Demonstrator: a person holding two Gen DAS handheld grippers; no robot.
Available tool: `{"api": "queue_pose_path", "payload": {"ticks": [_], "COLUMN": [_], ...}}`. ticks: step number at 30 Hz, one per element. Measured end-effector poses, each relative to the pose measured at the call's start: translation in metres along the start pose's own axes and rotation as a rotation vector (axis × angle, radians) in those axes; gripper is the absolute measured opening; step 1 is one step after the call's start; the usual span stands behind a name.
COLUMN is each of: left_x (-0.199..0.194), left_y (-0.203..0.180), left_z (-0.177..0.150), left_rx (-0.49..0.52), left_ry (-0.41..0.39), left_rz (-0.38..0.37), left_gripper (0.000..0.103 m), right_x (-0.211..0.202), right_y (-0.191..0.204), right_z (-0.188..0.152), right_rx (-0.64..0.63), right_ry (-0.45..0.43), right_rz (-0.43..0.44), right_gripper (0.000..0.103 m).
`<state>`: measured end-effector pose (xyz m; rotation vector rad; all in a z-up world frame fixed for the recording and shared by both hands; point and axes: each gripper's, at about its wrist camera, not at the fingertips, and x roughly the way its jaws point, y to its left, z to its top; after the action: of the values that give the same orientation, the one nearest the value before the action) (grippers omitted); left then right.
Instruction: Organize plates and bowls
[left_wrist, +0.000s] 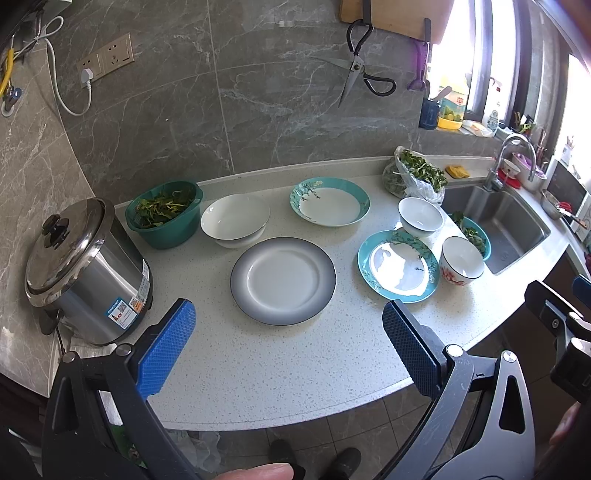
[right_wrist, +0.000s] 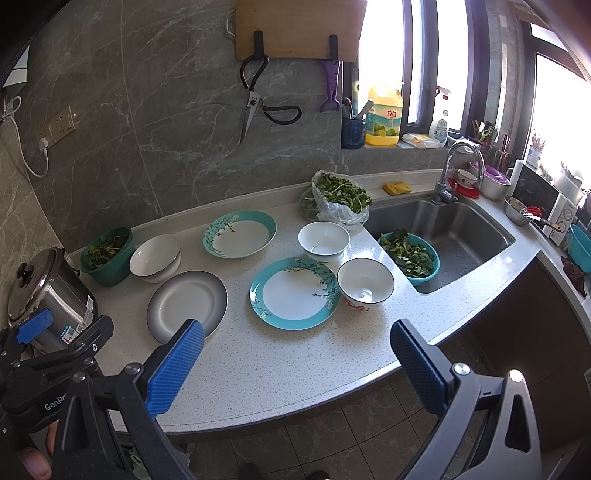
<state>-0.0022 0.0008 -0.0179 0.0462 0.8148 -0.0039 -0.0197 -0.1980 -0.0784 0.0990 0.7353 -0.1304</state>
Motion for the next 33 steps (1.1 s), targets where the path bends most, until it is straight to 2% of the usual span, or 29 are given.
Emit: {"api": "queue_pose_path", "payload": {"ticks": [26, 33], "left_x": [0.006, 0.010], "left_y": [-0.002, -0.005], "left_z": [-0.001, -0.002], "left_rx": [0.004, 0.004], "left_ry": [0.009, 0.020], "left_rz": [0.007, 0.019], "left_gripper": [0.103, 0.103], "right_x": [0.005, 0.011], "right_y": [0.003, 0.006], "right_z": [0.004, -0.007], "right_rx": [-0.004, -0.008], "right_ry": [0.005, 0.011], "right_rz": [0.004, 0.013], "right_gripper": [0.103, 0.103]}}
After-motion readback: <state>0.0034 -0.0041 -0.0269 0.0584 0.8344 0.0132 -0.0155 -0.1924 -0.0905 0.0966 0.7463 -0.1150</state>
